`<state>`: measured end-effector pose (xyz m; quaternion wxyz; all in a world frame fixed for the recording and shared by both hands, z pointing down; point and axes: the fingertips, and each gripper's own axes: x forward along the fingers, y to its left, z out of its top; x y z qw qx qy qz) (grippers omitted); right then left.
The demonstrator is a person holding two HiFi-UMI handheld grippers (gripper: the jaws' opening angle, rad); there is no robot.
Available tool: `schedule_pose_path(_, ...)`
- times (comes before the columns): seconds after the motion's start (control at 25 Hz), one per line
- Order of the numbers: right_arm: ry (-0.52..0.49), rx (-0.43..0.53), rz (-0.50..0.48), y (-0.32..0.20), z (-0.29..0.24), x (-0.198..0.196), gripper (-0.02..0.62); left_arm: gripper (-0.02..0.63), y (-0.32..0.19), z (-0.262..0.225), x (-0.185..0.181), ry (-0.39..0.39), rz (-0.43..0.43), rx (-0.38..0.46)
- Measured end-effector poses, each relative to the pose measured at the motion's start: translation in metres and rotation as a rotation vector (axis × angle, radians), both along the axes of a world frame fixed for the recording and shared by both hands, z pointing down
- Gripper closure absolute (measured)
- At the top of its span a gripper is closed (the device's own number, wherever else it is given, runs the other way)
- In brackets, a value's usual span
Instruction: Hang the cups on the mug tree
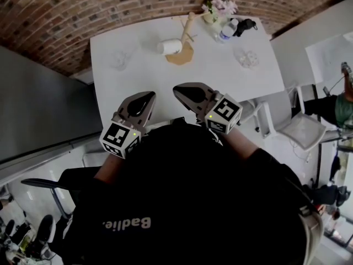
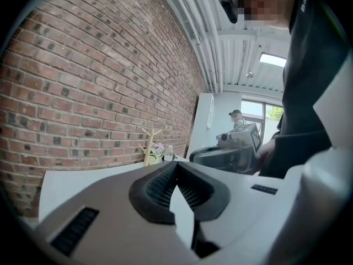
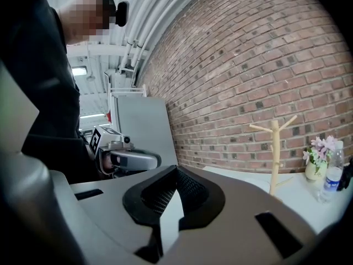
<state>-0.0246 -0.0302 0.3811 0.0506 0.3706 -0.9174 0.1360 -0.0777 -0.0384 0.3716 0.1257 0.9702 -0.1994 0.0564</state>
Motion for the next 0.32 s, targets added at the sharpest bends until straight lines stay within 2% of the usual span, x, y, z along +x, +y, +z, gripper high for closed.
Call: schedule_pose_path(0.32, -0.018, 0.02, 0.006, -0.002, -0.0044, 0.0005, 0.565, 0.603, -0.0002, 0.0006, 0.0023, -0.008, 0.003, 0.002)
